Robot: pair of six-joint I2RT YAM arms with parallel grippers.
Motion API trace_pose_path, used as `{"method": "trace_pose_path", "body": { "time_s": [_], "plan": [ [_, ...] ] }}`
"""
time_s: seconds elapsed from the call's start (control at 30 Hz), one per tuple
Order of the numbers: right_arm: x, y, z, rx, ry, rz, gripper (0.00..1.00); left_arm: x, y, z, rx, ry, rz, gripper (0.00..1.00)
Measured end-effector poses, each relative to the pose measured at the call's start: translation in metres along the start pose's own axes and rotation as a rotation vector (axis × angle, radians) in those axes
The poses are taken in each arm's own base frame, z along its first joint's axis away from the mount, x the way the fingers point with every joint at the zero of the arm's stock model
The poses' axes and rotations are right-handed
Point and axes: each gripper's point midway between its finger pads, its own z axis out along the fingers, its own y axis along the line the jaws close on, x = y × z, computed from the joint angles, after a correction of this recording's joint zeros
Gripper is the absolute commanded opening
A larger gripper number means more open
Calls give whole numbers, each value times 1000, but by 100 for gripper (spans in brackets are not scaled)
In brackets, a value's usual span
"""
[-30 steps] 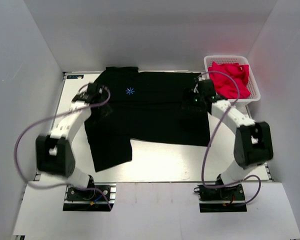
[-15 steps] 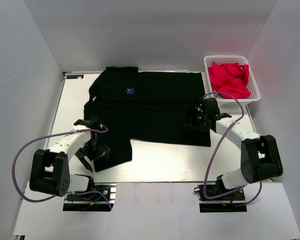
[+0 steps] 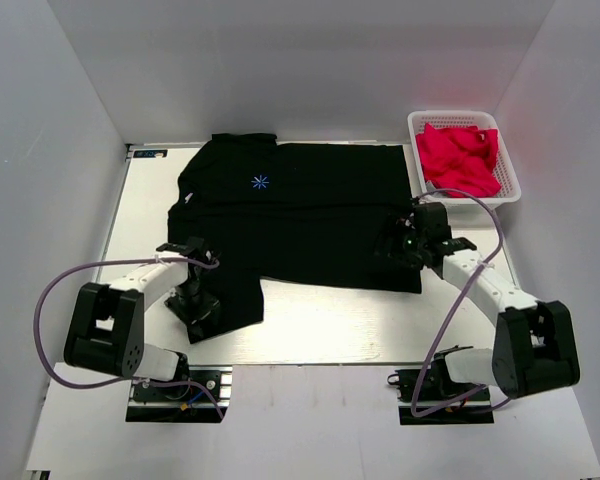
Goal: Fold and stack the t-shirts
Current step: Grap the side of the flattened tshirt closest away from the robot with both arms
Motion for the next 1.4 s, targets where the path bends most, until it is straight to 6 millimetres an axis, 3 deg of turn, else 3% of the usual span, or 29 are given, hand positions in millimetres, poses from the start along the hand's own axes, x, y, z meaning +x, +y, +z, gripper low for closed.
{"method": "trace_pose_path", "body": {
  "time_s": [0.1, 0.13, 0.4, 0.57, 0.67, 0.77, 0.83, 0.87, 0.9, 0.97, 1.1, 1.2, 1.4],
  "plan": [
    [8, -17, -9, 80, -10, 26, 90, -2, -14, 2, 39, 5, -18, 6],
    [10, -24, -11, 114, -12, 41, 90, -2, -18, 2, 54, 6, -18, 0],
    [54, -78, -23, 340, 61, 165, 90, -2, -20, -1, 122, -23, -19, 0],
    [76, -90, -24, 386, 106, 215, 90, -3, -20, -1, 147, -40, -21, 0],
    [74, -92, -21, 389, 95, 225, 89, -3, -20, -1, 157, -48, -19, 0],
    [66, -92, -15, 389, 68, 228, 81, -3, -20, -2, 158, -49, -14, 0],
    [61, -94, -12, 396, 46, 230, 66, -3, -19, -2, 157, -50, -12, 0],
    [58, -95, -10, 400, 35, 232, 39, -3, -18, -2, 156, -52, -11, 0],
    [56, -97, -8, 404, 25, 232, 22, -4, -18, -2, 155, -57, -11, 0],
    [58, -100, -5, 411, 28, 252, 0, -3, -16, -2, 161, -61, -9, 0],
    [64, -100, -11, 420, 42, 275, 0, 7, -8, -5, 173, -34, 8, 0],
    [72, -99, -29, 431, 57, 278, 0, 18, 4, -14, 148, 6, 12, 0],
    [88, -97, -63, 442, 82, 285, 0, 23, 4, -54, 245, 3, 29, 0]
  ]
}}
